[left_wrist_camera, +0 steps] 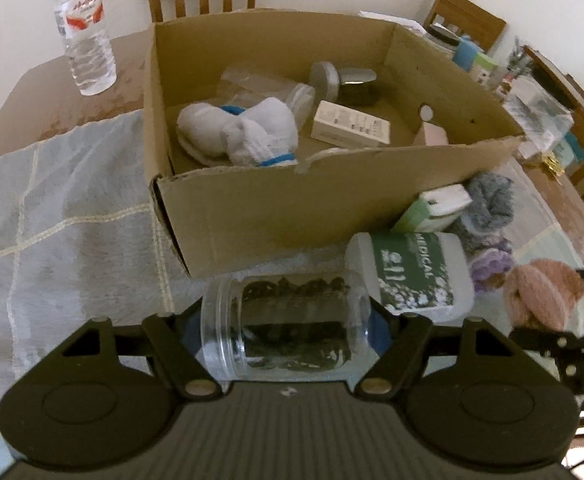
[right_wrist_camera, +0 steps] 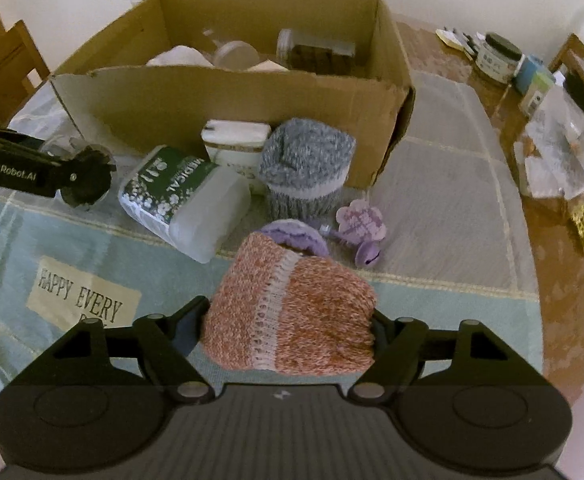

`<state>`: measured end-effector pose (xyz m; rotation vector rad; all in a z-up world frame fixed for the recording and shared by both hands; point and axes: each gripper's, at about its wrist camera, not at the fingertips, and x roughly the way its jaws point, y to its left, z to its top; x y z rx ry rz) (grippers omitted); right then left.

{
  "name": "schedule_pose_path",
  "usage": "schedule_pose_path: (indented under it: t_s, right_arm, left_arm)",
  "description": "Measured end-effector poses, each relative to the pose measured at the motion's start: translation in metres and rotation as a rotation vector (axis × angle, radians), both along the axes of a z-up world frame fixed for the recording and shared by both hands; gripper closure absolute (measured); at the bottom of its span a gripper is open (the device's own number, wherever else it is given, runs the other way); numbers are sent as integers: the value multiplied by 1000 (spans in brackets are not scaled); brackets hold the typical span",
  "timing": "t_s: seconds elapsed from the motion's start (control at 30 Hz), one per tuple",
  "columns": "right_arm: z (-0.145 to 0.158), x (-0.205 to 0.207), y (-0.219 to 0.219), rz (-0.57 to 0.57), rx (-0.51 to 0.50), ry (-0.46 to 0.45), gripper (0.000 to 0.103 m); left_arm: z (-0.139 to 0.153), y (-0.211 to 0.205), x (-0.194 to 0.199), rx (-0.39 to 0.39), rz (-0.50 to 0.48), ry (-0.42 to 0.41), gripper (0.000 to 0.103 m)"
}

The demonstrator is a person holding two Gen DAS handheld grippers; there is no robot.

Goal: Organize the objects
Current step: 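Lower the jar into the box with the left gripper while the right drops the pink sock in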

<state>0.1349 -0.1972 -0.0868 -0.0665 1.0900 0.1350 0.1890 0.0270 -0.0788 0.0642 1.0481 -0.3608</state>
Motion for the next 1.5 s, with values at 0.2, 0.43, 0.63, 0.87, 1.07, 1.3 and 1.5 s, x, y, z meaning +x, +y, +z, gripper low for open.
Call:
schedule_pose_path:
  t_s: [0.2,0.43,0.63,0.87,1.07,1.3,1.5]
  right_arm:
    - [23,0,0,58,-1,-11,21]
    - [60,8,1,140,-11,-75,21]
    - [90,24,4,183,-14,-147,21]
    - [111,52,10,210,-27,-220,21]
    - [115,81,7,218,-29,-236,21]
    - [110,121,4,239,-39,-228,21]
    - [103,159,3,254,-61,-207,21]
  left_arm:
    - [25,-2,-11,2,-54,10,27]
    - [71,-8,-20,-15,-121,-24,27]
    - [108,-12,-3,-26,-109,-125,27]
    - [120,-15,29,3,-65,-191,27]
    - [113,-12,38,21,-19,-200,4]
    - [103,-8,33,55,6,-185,4]
    - [99,1,27,48,58,-173,4]
